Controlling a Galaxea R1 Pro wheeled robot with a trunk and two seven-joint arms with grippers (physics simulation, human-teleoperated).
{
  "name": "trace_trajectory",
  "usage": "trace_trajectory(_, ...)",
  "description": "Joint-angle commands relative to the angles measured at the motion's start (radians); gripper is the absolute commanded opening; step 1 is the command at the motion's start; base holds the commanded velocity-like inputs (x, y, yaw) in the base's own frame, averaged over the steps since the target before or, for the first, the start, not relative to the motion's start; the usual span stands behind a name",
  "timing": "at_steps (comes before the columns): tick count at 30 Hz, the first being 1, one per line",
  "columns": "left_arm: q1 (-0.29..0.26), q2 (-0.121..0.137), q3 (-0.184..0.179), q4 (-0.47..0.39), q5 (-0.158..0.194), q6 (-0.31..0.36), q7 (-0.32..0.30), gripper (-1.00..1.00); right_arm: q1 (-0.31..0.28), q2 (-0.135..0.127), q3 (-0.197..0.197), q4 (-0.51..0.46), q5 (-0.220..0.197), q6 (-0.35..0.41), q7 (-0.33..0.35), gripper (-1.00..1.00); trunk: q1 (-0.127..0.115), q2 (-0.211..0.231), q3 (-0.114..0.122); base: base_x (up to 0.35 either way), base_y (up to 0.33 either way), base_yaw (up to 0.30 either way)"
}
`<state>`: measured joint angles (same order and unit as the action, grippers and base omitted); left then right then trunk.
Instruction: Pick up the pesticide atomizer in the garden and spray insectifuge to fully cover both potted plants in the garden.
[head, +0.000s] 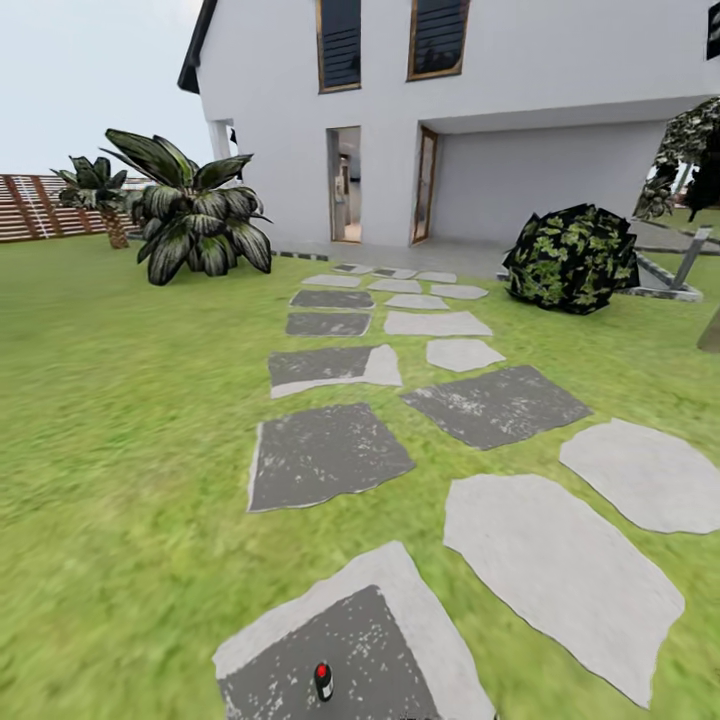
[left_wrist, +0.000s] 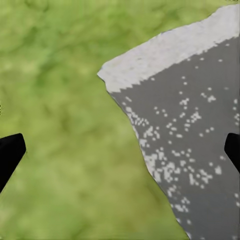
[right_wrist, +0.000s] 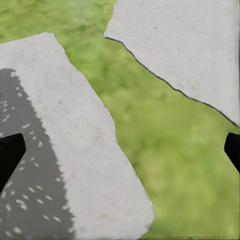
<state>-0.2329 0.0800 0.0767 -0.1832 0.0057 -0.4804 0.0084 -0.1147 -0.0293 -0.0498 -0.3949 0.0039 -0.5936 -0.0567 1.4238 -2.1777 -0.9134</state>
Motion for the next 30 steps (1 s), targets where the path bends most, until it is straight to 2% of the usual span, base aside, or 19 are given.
trace_trajectory(1, 0.000, 0.000, 0.003, 0.001, 0.000, -0.003, -0.001, 1.00, -0.001, 0.000, -0.001, 0.001, 0.001, -0.003, -0.002, 1.00, 0.000, 0.000, -0.001, 0.000, 0.318, -0.300)
trace_trajectory(11, 0.000, 0.000, 0.003, 0.001, 0.000, -0.004, -0.001, 1.00, 0.000, 0.000, -0.001, 0.001, 0.001, -0.003, -0.002, 1.00, 0.000, 0.000, -0.001, -0.011, 0.317, -0.300)
trace_trajectory(22, 0.000, 0.000, 0.003, 0.001, 0.000, -0.003, -0.001, 1.00, -0.001, 0.000, -0.001, 0.001, 0.001, -0.003, -0.002, 1.00, 0.000, 0.000, -0.001, -0.125, 0.294, -0.300)
trace_trajectory(30, 0.000, 0.000, 0.003, 0.001, 0.000, -0.003, -0.001, 1.00, -0.001, 0.000, -0.001, 0.001, 0.001, -0.003, -0.002, 1.00, 0.000, 0.000, -0.001, -0.028, 0.083, -0.300)
